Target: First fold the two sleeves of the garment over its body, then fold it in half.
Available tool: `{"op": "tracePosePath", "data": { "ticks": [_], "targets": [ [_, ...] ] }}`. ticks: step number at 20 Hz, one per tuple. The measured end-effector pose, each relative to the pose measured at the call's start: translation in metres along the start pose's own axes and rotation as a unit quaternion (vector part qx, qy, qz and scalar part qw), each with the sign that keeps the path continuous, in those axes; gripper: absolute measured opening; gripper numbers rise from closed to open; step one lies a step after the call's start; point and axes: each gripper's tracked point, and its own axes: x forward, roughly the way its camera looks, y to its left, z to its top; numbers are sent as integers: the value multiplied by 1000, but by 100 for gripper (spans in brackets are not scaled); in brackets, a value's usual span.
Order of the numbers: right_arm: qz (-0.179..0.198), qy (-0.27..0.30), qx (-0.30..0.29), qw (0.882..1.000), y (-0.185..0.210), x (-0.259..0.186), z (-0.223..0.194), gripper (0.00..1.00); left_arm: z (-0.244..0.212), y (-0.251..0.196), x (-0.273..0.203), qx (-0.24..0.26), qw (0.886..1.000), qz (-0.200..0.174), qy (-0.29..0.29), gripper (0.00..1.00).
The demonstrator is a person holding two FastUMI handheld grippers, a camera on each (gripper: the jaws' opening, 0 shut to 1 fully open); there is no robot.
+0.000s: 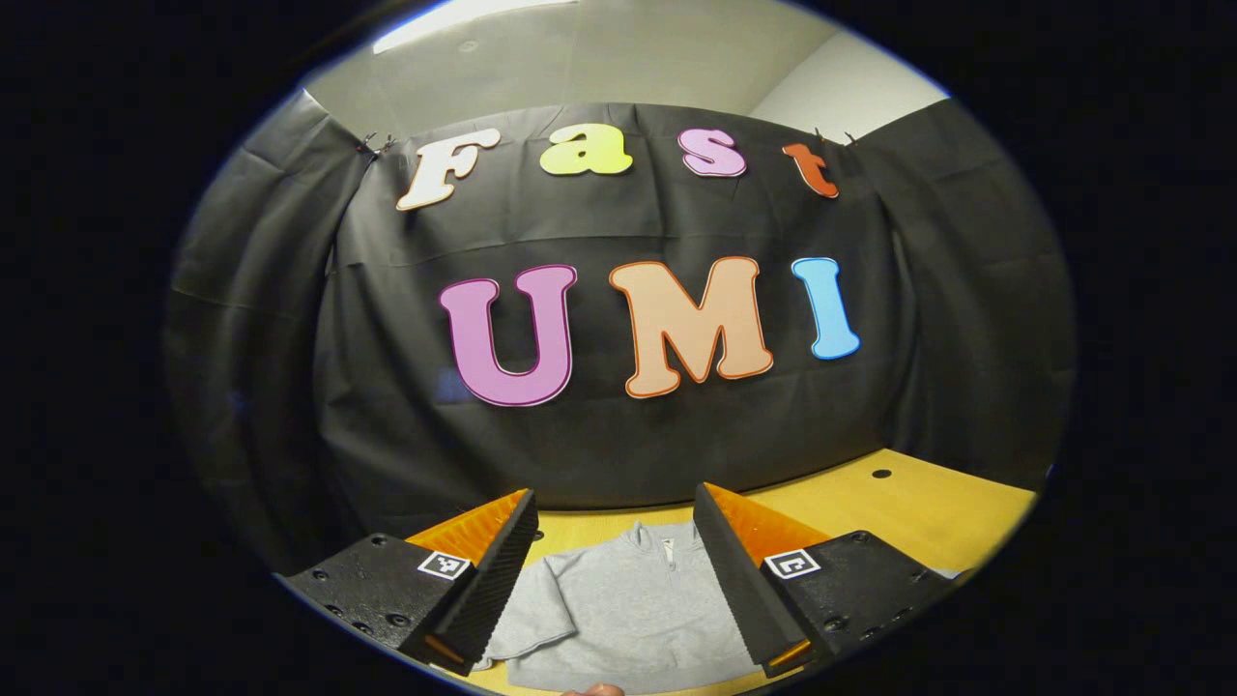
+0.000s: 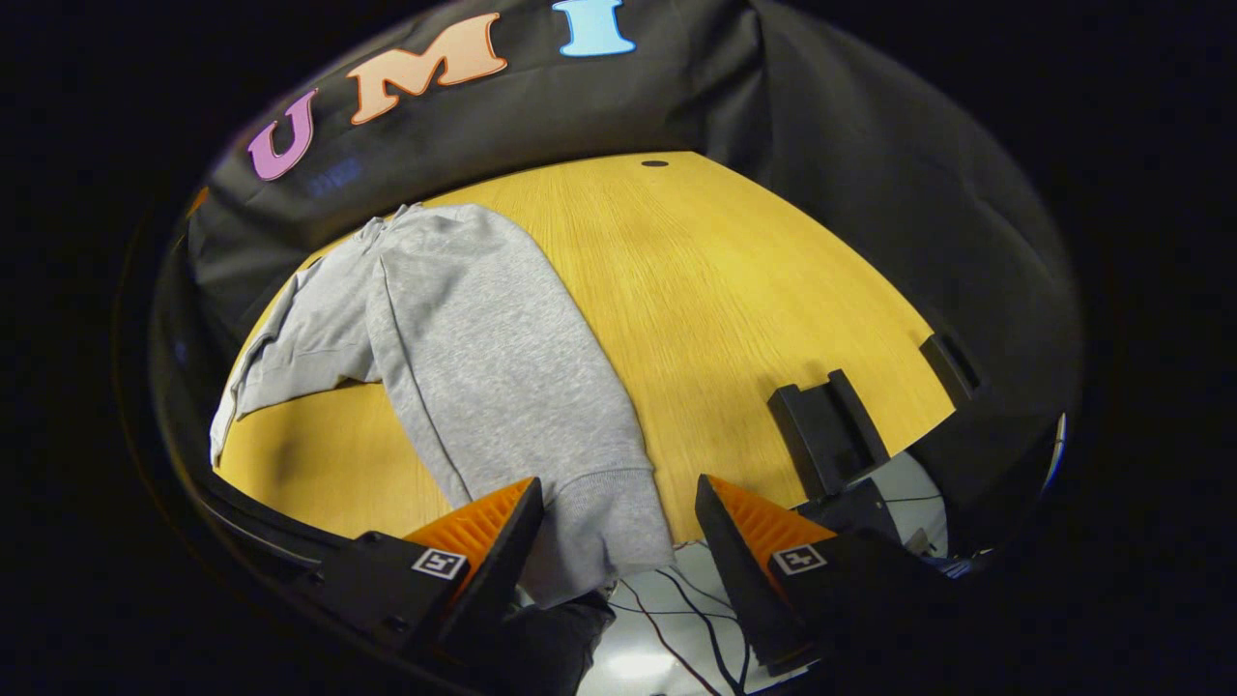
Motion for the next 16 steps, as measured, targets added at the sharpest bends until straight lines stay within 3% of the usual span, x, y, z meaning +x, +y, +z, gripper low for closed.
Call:
{"op": "tracePosePath", "data": {
  "ticks": [2,6,8,9,16],
  "targets": [
    [12,11,-1,1000,4,1,0,87,-3,-6,1,-5,1000,3,5,94],
    [65,50,15,996,25,3,-4,20,-5,-20,2,-10,1000,12,9,94],
    [75,57,27,995,23,4,-2,19,-4,-22,0,-15,1000,23,10,94],
    [77,59,34,995,22,4,-2,9,-6,-23,-2,-18,999,28,11,94],
    [84,15,74,994,21,-5,45,9,-4,-10,3,-29,999,46,6,94]
  ]
}}
